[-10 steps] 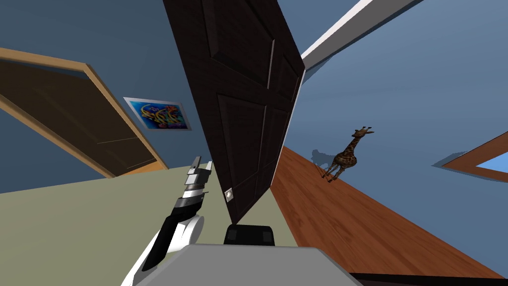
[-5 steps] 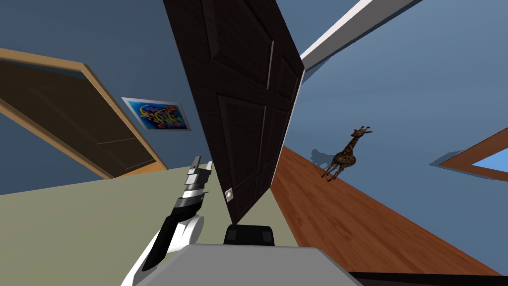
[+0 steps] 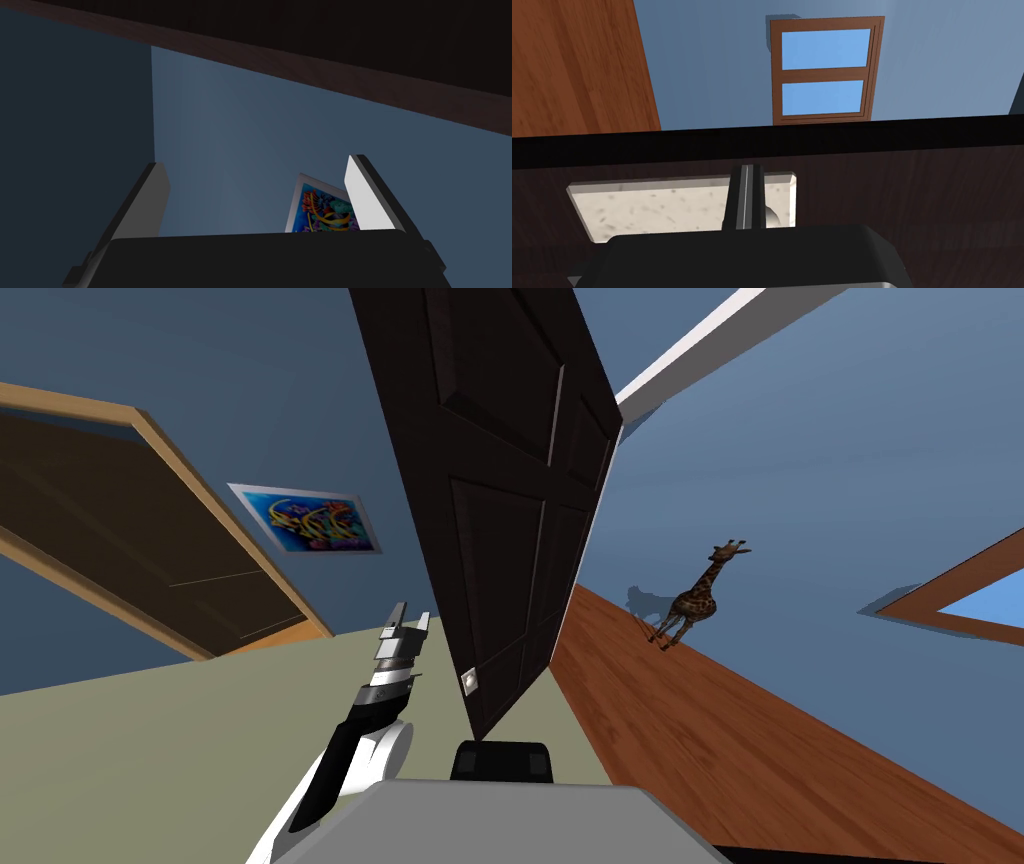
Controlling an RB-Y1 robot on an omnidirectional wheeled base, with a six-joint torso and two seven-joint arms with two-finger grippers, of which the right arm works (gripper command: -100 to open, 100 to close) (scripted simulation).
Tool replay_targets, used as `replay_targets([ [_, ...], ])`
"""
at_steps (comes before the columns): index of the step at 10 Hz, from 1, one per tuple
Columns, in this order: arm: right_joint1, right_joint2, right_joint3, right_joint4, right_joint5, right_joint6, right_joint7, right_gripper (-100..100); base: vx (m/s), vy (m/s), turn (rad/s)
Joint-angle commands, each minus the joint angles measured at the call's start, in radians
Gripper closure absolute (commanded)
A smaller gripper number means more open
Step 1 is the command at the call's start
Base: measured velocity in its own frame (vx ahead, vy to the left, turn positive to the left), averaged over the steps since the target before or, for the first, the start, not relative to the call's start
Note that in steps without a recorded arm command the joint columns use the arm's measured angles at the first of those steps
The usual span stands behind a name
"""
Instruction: Pull the door open
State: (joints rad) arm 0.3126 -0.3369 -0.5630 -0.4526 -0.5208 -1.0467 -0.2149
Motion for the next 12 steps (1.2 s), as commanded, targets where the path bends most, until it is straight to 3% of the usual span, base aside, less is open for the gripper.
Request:
replay_targets([
  [1, 0.014, -0.002, -0.006, 0.017, -0.007, -0.007, -0.016, -100, -0.025, 0.200, -0.067],
  [6, 0.039, 0.002, -0.017, 0.007, -0.019, 0.001, -0.022, -100, -0.055, 0.132, -0.046],
  [12, 0.004, -0.012, -0.012, 0.035, -0.020, 0.000, -0.012, -100, 0.052, -0.130, 0.035],
])
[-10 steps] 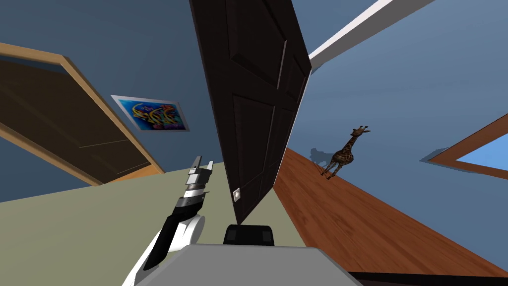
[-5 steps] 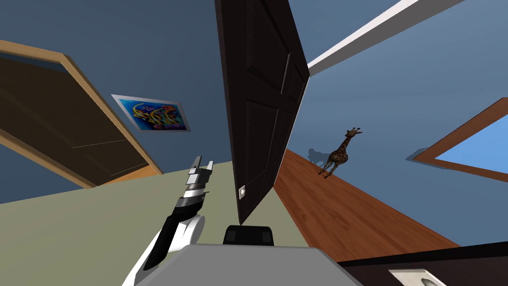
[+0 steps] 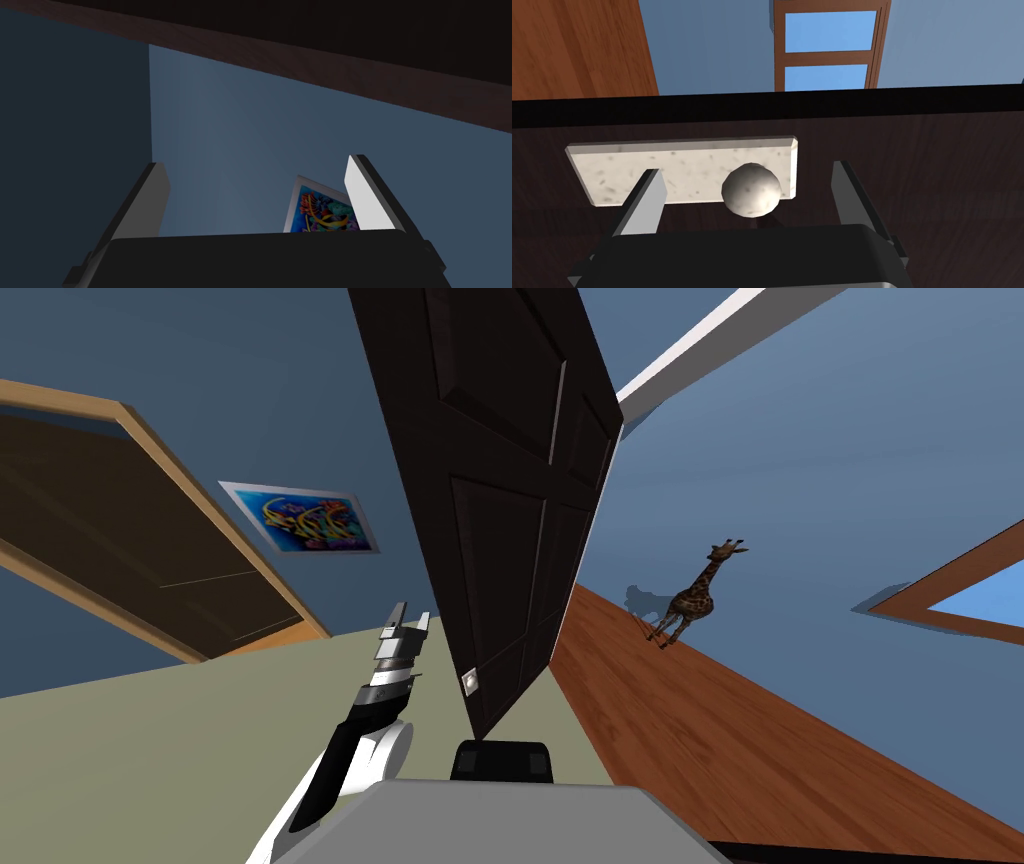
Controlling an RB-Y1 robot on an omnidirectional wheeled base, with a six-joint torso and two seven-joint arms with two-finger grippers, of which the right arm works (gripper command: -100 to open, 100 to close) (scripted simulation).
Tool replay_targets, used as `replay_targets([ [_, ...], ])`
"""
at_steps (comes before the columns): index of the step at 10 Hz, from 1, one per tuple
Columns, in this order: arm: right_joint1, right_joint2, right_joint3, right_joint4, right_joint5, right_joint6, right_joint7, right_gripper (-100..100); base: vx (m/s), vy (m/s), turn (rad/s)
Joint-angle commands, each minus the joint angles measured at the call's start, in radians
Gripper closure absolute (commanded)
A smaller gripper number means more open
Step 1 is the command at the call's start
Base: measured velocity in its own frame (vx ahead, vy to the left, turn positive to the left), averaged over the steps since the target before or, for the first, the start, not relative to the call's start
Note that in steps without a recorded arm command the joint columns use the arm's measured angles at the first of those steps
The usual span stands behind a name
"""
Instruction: Pull the door open
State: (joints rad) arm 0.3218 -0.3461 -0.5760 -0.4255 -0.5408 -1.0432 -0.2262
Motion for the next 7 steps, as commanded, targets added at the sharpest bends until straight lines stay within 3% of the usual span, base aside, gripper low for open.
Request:
replay_targets([
  [1, -0.008, -0.004, 0.001, 0.011, 0.000, -0.004, 0.000, -100, -0.006, -0.112, -0.058],
  [5, -0.015, -0.006, 0.002, 0.014, 0.000, -0.003, 0.003, -100, -0.008, -0.078, 0.003],
  [6, -0.015, -0.006, 0.002, 0.014, 0.000, -0.003, 0.003, 100, -0.003, 0.008, -0.001],
  [7, -0.015, -0.006, 0.002, 0.014, 0.000, -0.003, 0.003, 100, 0.000, 0.022, 0.006],
])
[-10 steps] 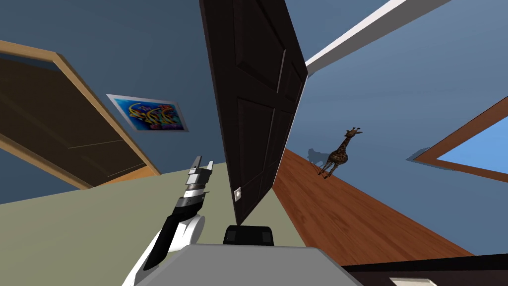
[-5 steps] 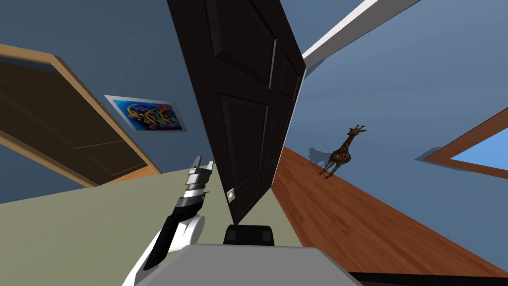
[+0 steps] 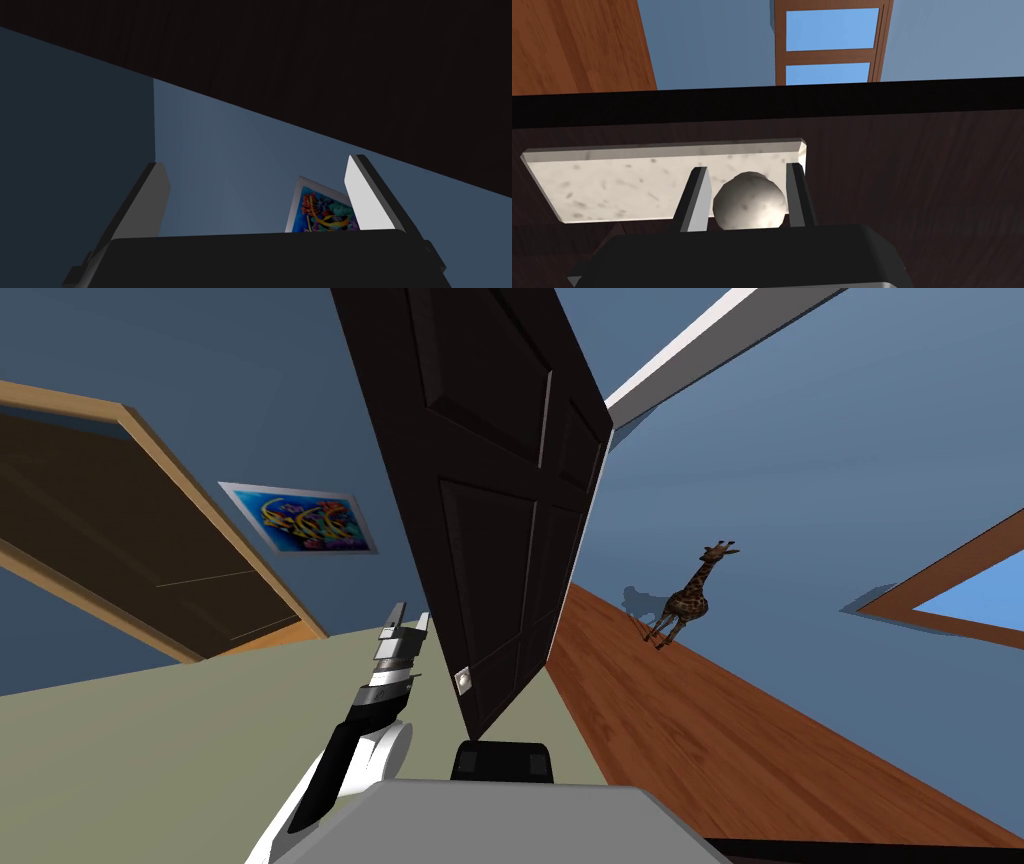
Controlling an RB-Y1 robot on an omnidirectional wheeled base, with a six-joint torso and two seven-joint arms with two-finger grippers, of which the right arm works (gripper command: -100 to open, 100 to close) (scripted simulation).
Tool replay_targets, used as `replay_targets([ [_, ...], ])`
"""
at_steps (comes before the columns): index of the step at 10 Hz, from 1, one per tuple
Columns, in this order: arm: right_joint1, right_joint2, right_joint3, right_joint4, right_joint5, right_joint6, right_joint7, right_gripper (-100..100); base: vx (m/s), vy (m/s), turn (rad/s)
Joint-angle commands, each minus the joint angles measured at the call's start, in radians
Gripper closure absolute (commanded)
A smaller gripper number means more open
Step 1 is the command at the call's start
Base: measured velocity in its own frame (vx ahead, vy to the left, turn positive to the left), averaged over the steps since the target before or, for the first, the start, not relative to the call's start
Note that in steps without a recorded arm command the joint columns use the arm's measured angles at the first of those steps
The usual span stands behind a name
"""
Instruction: Pull the door open
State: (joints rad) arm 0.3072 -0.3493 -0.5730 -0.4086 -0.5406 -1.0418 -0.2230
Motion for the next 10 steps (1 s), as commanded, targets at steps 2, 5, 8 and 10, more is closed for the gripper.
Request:
replay_targets([
  [2, 0.000, -0.003, -0.001, -0.002, 0.000, -0.004, 0.000, 100, 0.001, 0.004, -0.002],
  [5, 0.003, -0.002, 0.013, -0.006, 0.011, -0.004, -0.008, 100, -0.008, 0.039, 0.009],
  [8, 0.008, -0.005, 0.033, -0.015, 0.029, -0.010, -0.021, 100, -0.072, 0.176, 0.022],
  [10, 0.017, -0.007, 0.038, -0.007, 0.032, -0.023, -0.034, -100, -0.161, 0.178, 0.022],
])
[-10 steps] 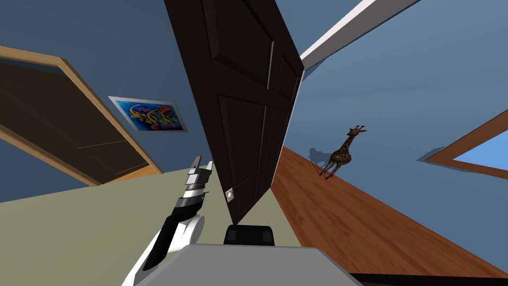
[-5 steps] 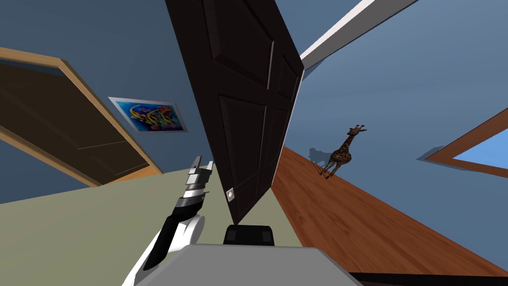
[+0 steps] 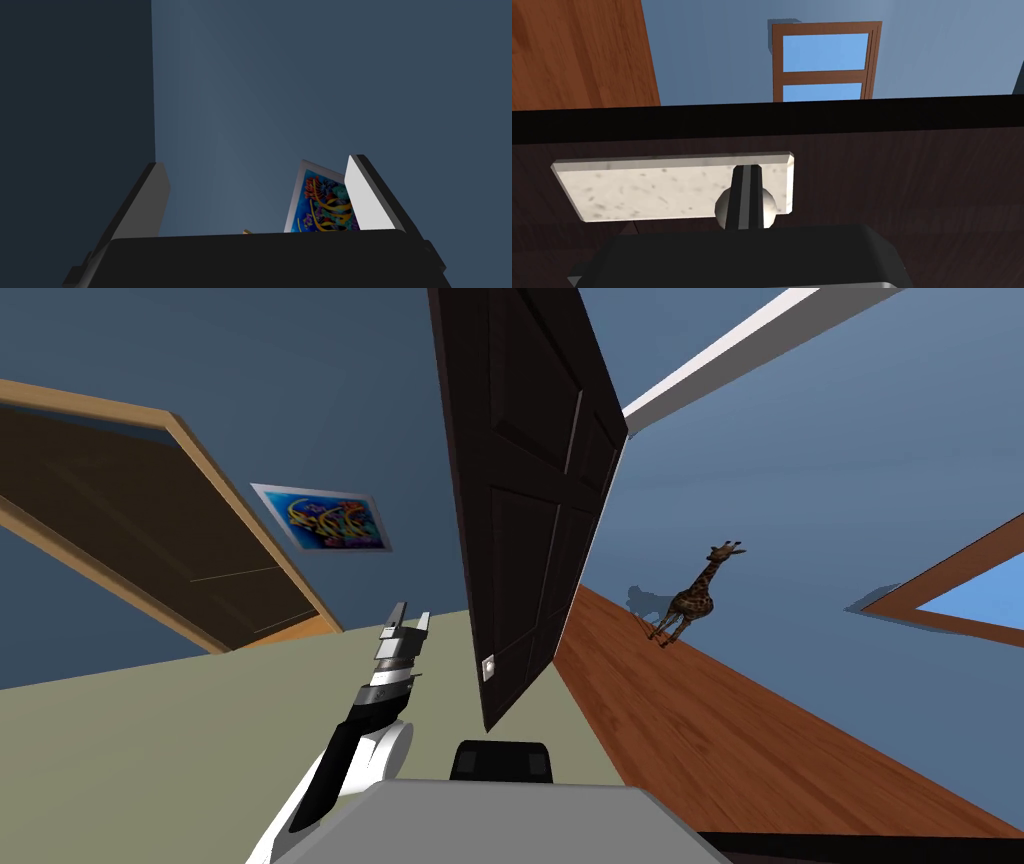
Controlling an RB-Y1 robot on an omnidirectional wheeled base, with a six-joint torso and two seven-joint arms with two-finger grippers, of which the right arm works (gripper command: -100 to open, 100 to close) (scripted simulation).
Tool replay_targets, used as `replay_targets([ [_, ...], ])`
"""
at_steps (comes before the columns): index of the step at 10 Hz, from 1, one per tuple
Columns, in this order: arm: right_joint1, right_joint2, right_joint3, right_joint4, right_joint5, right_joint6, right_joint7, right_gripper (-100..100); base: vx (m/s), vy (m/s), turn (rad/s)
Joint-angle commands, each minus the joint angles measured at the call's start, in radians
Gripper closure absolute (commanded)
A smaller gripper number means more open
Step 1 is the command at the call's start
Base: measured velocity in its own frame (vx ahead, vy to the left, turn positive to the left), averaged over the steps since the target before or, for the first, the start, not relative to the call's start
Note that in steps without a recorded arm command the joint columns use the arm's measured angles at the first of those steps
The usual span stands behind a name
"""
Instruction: Pull the door open
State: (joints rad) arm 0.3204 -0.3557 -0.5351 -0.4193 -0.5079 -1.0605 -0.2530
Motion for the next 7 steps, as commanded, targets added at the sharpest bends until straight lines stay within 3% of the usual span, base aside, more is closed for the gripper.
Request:
replay_targets([
  [1, 0.011, 0.001, 0.000, 0.003, -0.001, -0.008, -0.010, -100, -0.107, 0.157, -0.057],
  [4, 0.032, 0.005, 0.003, 0.001, -0.001, -0.020, -0.025, -100, -0.101, 0.185, -0.028],
  [5, 0.031, 0.006, 0.002, -0.005, -0.001, -0.014, -0.020, -100, -0.044, 0.083, -0.019],
  [7, 0.019, 0.000, 0.016, 0.001, 0.007, -0.019, -0.023, -100, 0.066, -0.085, -0.138],
])
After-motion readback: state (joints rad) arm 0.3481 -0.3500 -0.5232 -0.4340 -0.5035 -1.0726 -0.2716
